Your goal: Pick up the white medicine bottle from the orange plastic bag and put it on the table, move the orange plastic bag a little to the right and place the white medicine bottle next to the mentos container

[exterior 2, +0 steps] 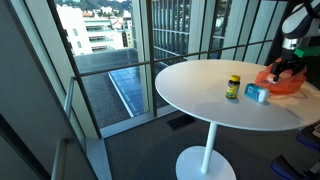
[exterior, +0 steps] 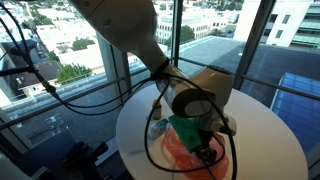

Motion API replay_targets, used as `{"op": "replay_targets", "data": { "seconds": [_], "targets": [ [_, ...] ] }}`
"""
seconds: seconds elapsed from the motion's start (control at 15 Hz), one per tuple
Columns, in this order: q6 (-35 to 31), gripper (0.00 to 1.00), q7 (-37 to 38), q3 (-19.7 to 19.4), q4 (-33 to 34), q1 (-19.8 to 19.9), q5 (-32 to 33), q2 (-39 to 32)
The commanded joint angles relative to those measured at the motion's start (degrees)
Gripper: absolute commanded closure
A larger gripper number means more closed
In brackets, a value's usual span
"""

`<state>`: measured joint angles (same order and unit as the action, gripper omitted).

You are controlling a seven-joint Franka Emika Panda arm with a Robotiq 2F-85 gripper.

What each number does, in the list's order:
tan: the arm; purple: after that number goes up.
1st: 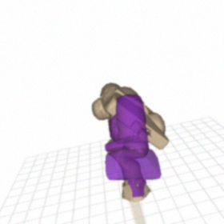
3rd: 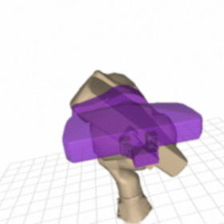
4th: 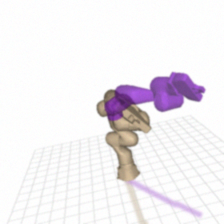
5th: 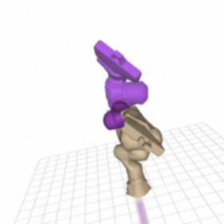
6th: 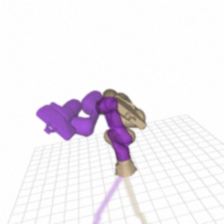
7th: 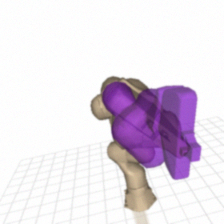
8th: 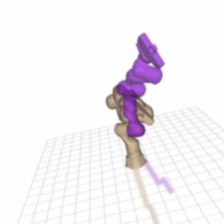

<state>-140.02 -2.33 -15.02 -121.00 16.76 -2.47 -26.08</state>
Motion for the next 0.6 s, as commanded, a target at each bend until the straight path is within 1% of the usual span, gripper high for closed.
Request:
{"op": "replay_targets", "data": {
  "seconds": [0.0, 0.33, 0.4, 0.47, 0.53],
  "targets": [
    [0.1, 0.0, 1.4, -0.3, 1.4, 0.3, 0.9, -1.2],
    [-0.3, 0.0, 1.5, -0.4, 1.5, 0.2, 1.0, -2.1],
    [-0.6, 0.16, 1.6, -0.4, 1.5, 0.2, 1.1, -2.1],
    [-0.7, 0.27, 1.7, -0.5, 1.5, 0.1, 1.1, -2.1],
    [-0.9, 0.34, 1.8, -0.5, 1.5, 0.0, 1.3, -2.0]
  ]
}}
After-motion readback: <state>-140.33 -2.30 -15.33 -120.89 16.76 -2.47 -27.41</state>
